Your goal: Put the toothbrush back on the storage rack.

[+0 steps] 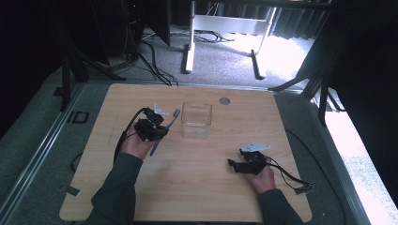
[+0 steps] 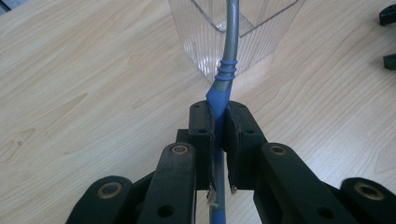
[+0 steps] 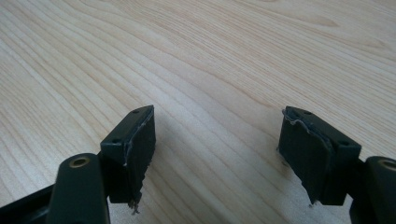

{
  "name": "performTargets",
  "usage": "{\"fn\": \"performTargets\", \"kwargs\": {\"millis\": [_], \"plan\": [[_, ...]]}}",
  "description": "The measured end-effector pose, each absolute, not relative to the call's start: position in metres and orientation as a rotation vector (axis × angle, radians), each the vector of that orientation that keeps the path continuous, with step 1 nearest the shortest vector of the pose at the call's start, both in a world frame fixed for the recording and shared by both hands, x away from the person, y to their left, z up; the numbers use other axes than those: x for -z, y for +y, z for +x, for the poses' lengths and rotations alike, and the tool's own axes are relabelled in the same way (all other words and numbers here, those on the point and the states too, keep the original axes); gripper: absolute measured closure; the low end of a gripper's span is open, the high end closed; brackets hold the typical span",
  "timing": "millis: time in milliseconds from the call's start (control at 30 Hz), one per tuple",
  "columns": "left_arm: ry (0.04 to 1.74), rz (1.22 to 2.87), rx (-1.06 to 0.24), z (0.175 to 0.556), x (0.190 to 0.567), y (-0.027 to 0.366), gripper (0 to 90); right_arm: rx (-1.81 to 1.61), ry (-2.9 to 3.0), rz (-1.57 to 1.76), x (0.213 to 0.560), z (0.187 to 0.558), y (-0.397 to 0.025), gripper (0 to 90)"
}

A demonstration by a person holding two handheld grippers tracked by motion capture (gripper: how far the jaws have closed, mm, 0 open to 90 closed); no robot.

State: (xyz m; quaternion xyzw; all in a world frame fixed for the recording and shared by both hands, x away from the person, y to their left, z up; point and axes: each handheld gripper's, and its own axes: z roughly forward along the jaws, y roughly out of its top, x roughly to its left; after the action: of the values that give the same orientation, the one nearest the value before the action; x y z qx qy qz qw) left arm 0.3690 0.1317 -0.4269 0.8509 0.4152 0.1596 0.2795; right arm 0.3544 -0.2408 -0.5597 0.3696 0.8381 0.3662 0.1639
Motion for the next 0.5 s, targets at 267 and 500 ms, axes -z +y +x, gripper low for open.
{"fn": "performTargets", "kwargs": {"millis": [267,500], "plan": [[1.094,2.256,-0.452,0.3686,0.4255,0.1293,82.0,-1.044,2.389,1.054,0.5597,0.3544,-0.2408,26.9],[1.090,2.213,-0.499,0.3675,0.4232,0.1278,81.9,-1.044,2.390,1.053,0.5597,0.3544,-0.2408,26.9]]}}
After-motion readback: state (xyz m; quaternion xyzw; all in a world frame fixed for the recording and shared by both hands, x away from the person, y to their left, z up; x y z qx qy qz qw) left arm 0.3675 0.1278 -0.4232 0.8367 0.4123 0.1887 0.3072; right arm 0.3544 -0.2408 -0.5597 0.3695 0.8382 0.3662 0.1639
